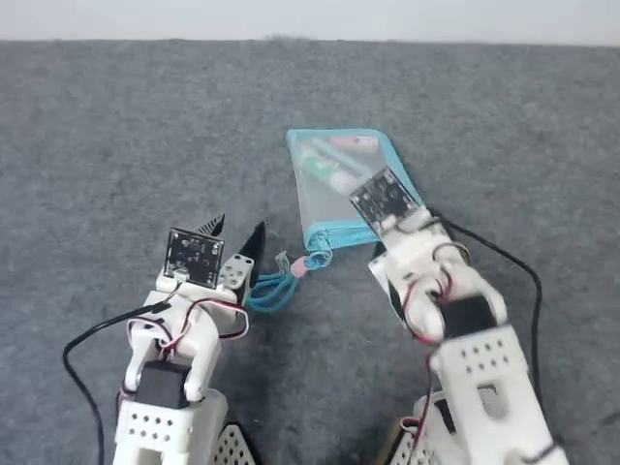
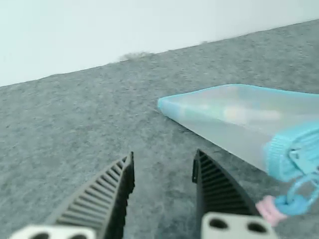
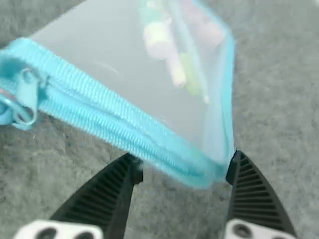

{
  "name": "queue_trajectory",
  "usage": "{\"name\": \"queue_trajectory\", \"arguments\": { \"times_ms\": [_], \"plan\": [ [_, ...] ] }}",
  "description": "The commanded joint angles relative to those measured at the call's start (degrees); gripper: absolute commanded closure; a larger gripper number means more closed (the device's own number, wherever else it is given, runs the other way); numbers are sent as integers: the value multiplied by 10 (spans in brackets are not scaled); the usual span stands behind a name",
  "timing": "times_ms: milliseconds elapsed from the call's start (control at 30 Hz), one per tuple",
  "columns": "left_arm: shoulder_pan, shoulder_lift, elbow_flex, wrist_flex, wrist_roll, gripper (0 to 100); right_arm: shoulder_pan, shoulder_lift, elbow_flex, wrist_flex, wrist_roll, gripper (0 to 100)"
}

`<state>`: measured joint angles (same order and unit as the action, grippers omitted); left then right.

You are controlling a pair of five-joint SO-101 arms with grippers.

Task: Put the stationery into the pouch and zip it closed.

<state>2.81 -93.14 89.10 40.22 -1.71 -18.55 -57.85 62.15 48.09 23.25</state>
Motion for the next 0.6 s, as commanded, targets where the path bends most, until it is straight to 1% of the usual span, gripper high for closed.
{"name": "queue_trajectory", "arguments": {
  "times_ms": [0,133,200,300,433,500,567],
  "plan": [
    [-21,-13,-8,-35,9,822,-3,-107,41,4,-7,735],
    [-54,-13,10,-88,8,822,0,-209,117,6,-5,735],
    [-66,-13,35,-134,8,822,0,-260,146,15,-5,735],
    [-76,-13,78,-214,10,822,0,-339,165,64,-5,735],
    [-71,-13,79,-224,11,822,1,-431,168,138,-5,735],
    [-71,-13,79,-224,11,822,11,-464,185,145,-4,735],
    [-70,-13,79,-224,11,822,31,-463,203,131,-4,735]
  ]
}}
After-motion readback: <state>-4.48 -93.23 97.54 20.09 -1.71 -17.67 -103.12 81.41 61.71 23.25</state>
